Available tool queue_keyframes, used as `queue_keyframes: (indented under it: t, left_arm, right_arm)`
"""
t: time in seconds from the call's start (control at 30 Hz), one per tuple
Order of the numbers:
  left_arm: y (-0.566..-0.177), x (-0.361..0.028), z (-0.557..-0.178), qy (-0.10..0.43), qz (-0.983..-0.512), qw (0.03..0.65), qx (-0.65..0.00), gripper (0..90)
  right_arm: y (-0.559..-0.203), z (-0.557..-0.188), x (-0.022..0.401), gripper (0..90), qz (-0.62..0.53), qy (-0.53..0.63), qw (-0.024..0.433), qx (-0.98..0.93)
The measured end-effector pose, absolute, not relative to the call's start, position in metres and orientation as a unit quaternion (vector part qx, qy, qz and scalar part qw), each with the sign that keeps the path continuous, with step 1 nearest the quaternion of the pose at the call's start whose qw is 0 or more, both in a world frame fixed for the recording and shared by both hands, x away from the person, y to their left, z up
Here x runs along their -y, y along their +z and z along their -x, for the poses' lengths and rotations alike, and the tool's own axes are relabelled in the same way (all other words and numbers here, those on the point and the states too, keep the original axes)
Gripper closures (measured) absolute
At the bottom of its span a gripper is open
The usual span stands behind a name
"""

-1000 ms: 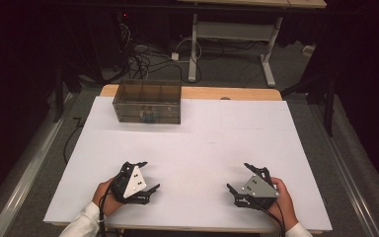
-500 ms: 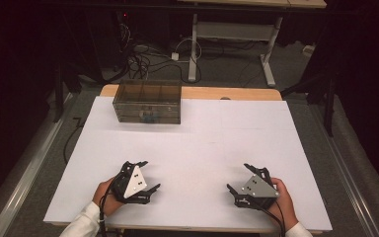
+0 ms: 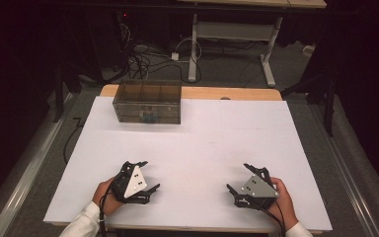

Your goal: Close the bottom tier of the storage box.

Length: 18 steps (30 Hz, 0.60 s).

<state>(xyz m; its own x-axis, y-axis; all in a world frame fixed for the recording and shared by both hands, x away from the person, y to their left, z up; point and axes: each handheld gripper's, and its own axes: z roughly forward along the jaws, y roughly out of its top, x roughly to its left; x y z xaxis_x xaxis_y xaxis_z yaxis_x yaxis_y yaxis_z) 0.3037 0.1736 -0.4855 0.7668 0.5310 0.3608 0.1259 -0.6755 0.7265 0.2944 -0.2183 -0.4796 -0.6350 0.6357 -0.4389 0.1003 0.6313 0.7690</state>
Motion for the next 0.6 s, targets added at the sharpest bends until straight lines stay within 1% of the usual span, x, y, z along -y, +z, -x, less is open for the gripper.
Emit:
queue_keyframes:
  t: [0.6]
  left_arm:
    - [-0.4859,-0.173,-0.3083,0.285,-0.87,0.352,-0.192,17.7]
  right_arm:
    - [-0.4794,-0.2948,0.2219,16.6,-0.227,0.369,0.364,-0.824]
